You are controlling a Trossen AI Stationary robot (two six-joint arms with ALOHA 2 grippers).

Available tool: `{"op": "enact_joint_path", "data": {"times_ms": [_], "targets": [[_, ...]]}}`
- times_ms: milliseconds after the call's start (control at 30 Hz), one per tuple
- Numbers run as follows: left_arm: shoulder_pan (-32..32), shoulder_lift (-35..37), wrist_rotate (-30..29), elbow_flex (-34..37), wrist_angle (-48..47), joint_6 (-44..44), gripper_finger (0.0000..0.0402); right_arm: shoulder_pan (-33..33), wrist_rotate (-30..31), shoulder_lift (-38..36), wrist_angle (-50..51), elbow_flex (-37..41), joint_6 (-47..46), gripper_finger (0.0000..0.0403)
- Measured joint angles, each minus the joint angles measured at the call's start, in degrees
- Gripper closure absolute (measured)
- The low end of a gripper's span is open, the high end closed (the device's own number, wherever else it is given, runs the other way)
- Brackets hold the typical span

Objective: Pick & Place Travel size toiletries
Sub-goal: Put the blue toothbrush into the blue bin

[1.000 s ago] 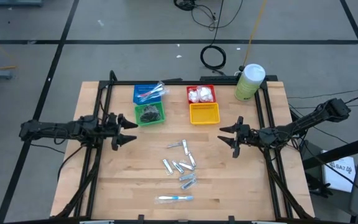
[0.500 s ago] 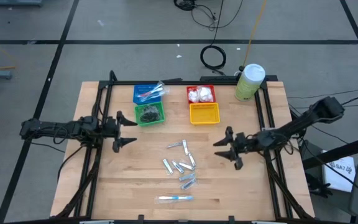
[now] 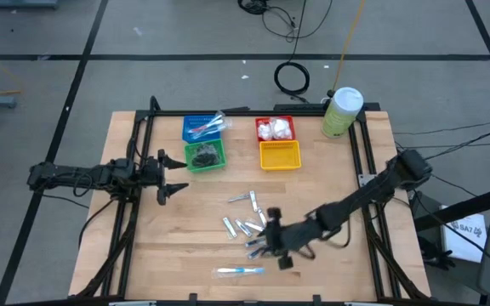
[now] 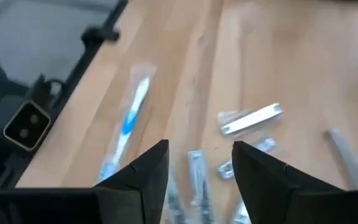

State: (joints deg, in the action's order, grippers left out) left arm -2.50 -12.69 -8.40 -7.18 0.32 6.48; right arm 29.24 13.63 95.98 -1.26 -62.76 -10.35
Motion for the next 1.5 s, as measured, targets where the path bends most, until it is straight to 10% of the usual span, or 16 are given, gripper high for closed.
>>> {"op": "enact_joint_path", "data": {"times_ms": [667,1500], "targets": [[0.0,0.0,-5.2,0.0,-0.1,0.3,0.0066,6.0,-1.4,21.7,6.0,-14.0,-6.3,0.0238],[0.0,0.0,-5.6,0.0,0.0,6.2,0.0066,4.6,-1.5,20.9,5.9,-14.0,0.0,0.0349]]}}
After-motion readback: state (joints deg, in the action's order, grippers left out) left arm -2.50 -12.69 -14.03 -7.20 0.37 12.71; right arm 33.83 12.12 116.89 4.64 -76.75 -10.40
